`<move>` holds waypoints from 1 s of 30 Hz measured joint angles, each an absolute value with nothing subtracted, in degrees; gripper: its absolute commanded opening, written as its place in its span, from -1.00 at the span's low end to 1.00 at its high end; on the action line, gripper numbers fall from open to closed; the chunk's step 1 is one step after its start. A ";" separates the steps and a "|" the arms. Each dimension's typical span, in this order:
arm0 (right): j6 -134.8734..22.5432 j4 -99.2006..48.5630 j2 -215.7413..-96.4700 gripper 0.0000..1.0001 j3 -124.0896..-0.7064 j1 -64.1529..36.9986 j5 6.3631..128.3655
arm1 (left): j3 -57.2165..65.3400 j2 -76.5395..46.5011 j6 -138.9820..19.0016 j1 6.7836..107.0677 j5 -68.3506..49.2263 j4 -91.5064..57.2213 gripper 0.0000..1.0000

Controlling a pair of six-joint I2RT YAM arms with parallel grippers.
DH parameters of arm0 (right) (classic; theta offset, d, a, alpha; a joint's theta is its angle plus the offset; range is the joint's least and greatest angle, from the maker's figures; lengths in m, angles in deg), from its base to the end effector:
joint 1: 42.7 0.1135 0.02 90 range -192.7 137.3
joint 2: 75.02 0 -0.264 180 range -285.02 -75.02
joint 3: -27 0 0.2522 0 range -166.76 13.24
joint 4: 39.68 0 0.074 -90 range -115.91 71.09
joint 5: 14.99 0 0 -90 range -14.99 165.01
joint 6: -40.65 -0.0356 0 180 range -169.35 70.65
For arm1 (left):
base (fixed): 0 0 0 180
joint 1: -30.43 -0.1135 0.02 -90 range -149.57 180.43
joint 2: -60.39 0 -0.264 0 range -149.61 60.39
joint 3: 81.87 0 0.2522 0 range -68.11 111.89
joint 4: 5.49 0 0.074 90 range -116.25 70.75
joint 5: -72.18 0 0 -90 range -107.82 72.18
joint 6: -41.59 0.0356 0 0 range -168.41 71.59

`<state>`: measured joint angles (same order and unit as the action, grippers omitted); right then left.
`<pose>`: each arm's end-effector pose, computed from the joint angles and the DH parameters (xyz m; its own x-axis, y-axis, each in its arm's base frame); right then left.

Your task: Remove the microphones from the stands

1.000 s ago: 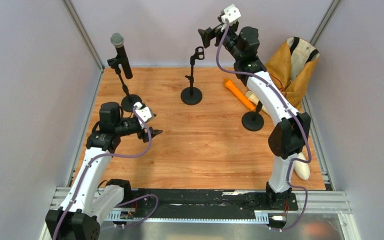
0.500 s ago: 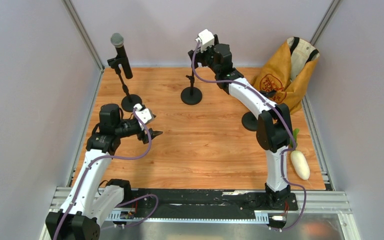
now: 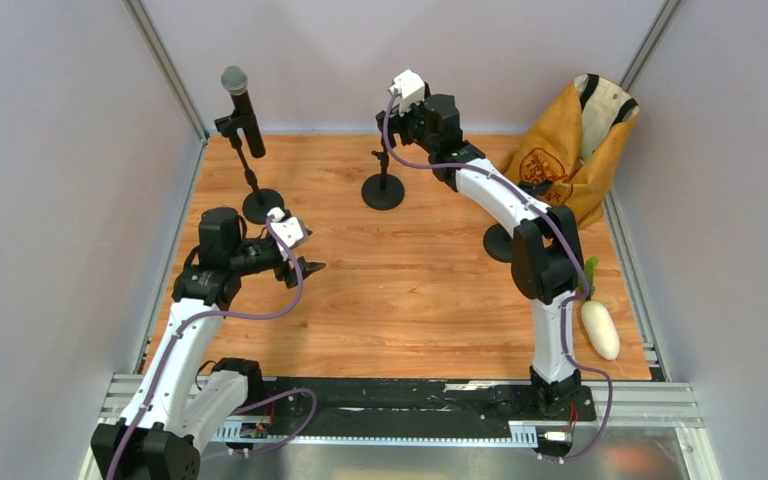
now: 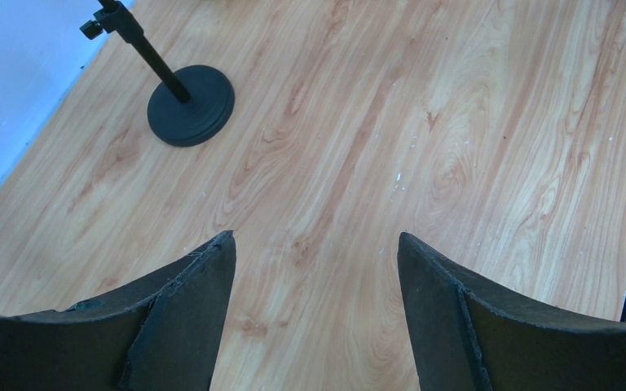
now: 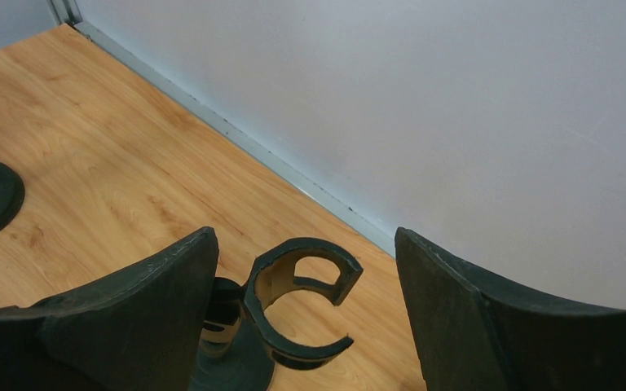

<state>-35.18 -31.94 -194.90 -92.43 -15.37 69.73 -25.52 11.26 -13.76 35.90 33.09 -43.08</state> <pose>0.4534 0.2380 0.3248 0.0090 -0.2697 -0.9629 -0.5527 0.8011 -0.2296 0.1772 -0.0447 0.2961 -0.0008 0.3602 -0.9329 0.8840 0.4364 0.1677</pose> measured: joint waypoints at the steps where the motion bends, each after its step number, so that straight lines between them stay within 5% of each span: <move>1: -35.18 -31.83 -195.12 0.67 -92.02 -15.33 69.70 | -25.52 11.26 -13.76 35.90 33.09 -43.08 0.59; 10: -35.29 -28.61 -197.22 0.99 -90.62 -14.41 67.96 | -25.52 11.33 -13.73 35.90 33.11 -43.28 0.59; 17: -34.89 -23.08 -193.59 1.00 -91.14 -14.24 64.39 | -25.52 11.66 -13.71 35.90 33.11 -43.50 0.60; 25: -28.73 -17.25 -167.40 1.00 -86.64 -16.55 59.63 | -25.52 12.62 -13.71 35.90 33.35 -43.56 0.60; 30: -24.90 -14.80 -147.54 1.00 -77.00 -28.66 56.28 | -25.52 12.77 -13.52 35.90 34.71 -43.91 0.60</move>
